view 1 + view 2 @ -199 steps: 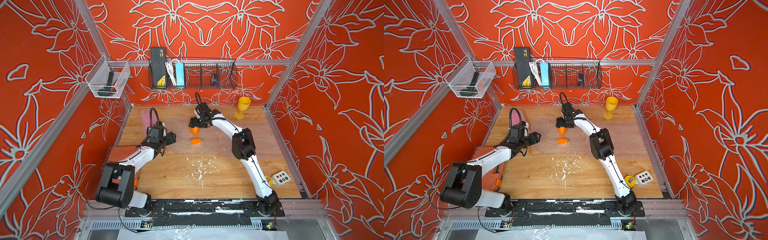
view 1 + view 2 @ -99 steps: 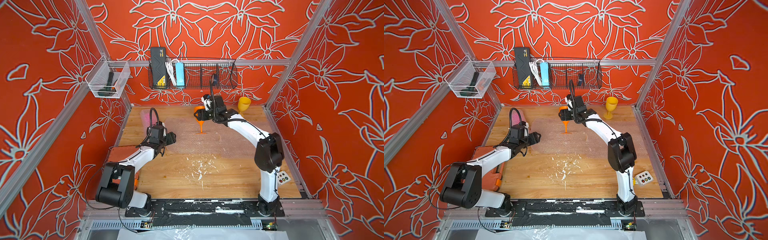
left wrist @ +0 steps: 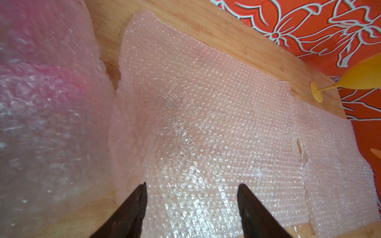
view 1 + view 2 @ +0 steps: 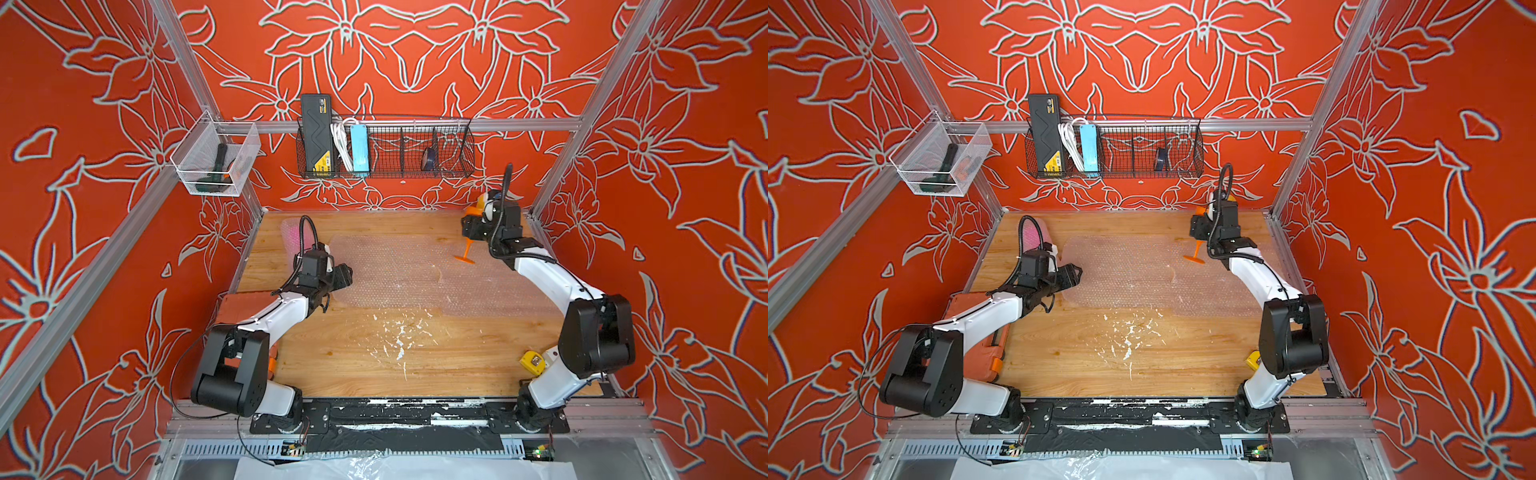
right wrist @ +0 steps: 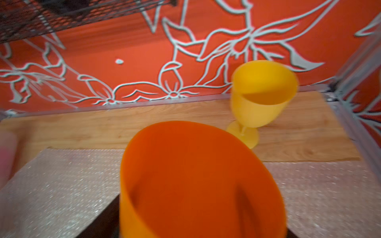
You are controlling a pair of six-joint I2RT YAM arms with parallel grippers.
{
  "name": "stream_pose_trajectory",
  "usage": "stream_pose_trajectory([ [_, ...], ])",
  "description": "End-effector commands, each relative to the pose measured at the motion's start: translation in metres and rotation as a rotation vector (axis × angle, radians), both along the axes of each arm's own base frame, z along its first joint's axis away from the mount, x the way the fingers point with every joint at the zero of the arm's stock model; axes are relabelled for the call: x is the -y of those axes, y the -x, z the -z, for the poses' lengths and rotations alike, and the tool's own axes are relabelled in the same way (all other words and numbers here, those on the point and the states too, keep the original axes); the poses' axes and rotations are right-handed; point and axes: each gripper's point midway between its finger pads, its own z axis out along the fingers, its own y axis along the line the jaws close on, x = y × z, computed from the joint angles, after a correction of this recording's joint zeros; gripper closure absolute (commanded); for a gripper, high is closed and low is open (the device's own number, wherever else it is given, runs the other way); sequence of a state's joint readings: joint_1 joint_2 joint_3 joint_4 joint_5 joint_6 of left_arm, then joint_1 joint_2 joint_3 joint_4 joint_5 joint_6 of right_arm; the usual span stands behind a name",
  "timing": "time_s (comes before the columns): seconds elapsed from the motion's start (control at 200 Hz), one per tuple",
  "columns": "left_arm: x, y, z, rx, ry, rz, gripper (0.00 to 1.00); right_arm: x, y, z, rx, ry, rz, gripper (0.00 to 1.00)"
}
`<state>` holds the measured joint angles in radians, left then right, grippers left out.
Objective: Unpack wine glasses from bubble wrap
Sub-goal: Pick up the wine glass from the bubble wrap, then place the wine glass at the corner of the board.
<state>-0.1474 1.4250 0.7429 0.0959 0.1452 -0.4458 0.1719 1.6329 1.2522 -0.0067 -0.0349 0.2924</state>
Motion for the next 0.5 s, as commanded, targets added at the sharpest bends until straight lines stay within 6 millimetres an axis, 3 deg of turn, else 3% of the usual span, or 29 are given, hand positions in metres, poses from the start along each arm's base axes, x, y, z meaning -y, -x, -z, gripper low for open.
stream_pose_trajectory([
  [0.0,0.003,-0.005,-0.011,0.040,0.025,0.012,0.32,0.039,-0.006,-0.015,0.079,0.047,0.112,0.22],
  [0.195,0.008,-0.008,-0.008,0.037,0.049,0.028,0.32,0.093,-0.027,-0.018,0.151,0.147,0.258,0.21],
  [0.495,0.014,-0.011,-0.011,0.043,0.073,0.050,0.32,0.147,-0.065,-0.020,0.282,0.303,0.436,0.18],
])
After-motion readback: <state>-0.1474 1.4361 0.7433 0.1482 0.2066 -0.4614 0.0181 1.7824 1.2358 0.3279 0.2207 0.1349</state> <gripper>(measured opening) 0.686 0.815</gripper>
